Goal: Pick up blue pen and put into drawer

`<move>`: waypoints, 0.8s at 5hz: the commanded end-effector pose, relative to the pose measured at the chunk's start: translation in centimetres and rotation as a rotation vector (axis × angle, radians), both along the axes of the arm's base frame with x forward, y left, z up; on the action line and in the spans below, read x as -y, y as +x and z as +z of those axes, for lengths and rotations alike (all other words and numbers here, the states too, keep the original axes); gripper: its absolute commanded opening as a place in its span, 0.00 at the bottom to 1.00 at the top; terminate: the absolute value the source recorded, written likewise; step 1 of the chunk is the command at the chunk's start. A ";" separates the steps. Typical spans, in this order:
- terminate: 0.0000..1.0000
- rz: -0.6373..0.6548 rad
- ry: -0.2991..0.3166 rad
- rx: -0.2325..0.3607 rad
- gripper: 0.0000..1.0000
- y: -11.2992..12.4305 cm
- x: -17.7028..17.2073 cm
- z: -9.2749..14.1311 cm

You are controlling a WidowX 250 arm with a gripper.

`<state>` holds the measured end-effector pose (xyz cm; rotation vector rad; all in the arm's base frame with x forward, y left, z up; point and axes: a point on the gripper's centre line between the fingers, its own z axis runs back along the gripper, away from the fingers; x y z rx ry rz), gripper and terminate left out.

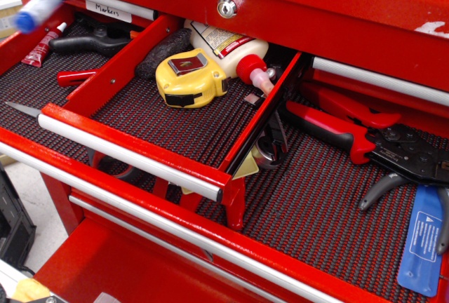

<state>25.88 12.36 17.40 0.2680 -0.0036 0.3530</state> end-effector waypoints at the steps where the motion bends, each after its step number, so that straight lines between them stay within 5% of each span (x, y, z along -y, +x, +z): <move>1: 0.00 0.122 -0.114 0.126 0.00 0.6 6.7 0.2; 2: 0.00 0.100 -0.112 0.236 1.00 1.6 9.6 -1.4; 4: 0.00 0.100 -0.112 0.236 1.00 1.6 9.6 -1.4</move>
